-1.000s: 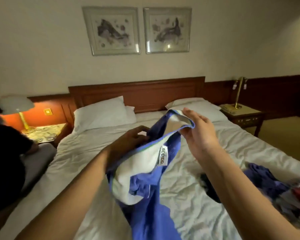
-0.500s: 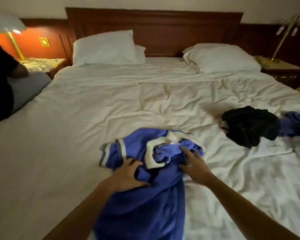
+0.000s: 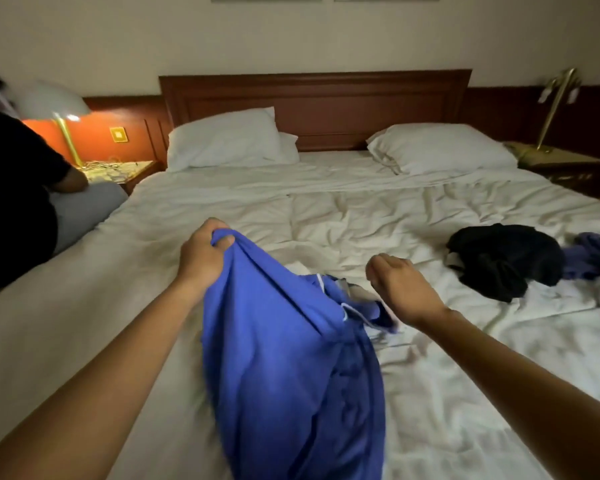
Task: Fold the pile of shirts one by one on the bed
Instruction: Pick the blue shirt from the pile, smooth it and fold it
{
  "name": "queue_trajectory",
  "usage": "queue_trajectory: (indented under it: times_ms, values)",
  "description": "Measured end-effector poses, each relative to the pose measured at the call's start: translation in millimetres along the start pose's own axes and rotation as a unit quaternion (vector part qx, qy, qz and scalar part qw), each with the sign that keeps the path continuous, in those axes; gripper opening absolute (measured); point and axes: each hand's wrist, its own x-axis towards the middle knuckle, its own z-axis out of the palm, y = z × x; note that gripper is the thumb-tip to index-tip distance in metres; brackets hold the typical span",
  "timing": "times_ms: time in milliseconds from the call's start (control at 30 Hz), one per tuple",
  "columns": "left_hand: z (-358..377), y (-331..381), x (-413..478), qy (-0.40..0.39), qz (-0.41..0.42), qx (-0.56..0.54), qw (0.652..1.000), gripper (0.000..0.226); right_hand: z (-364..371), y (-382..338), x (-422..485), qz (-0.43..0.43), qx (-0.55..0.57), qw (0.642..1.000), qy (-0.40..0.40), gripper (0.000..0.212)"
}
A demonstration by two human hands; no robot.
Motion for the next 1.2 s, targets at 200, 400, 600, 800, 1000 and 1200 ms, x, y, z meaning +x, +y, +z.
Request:
queue_trajectory:
  times_ms: [200, 400, 600, 800, 1000, 1200]
  values:
    - [-23.6, 34.4, -7.3, -0.012, 0.04, 0.12, 0.992, 0.041, -15.1, -15.8, -21.8, 0.049, 0.022, 0.985, -0.163, 0.049]
    - [20.4, -19.5, -138.2, -0.347, -0.057, 0.274, 0.895, 0.06, 55.4, -34.8, -63.2, 0.097, -0.066, 0.962, -0.247, 0.077]
    - [36.4, -46.6, -151.6, -0.252, 0.035, 0.4, 0.881, 0.029, 61.8, -39.9, -47.3, 0.022, -0.16, 0.977, -0.143, 0.035]
    - [-4.2, -29.2, -102.1, -0.126, -0.046, 0.148, 0.98, 0.028, -24.2, -38.1, -36.8, 0.079, 0.041, 0.994, -0.057, 0.031]
    - [43.1, -0.3, -208.0, -0.378, -0.064, 0.265, 0.885, 0.1, -95.4, -80.1, -40.1, 0.086, -0.039, 0.994, -0.063, 0.035]
    - [20.1, 8.9, -208.1, -0.214, 0.052, 0.378, 0.899, 0.022, -144.2, -91.0, -69.6, 0.171, -0.007, 0.98, -0.097, 0.029]
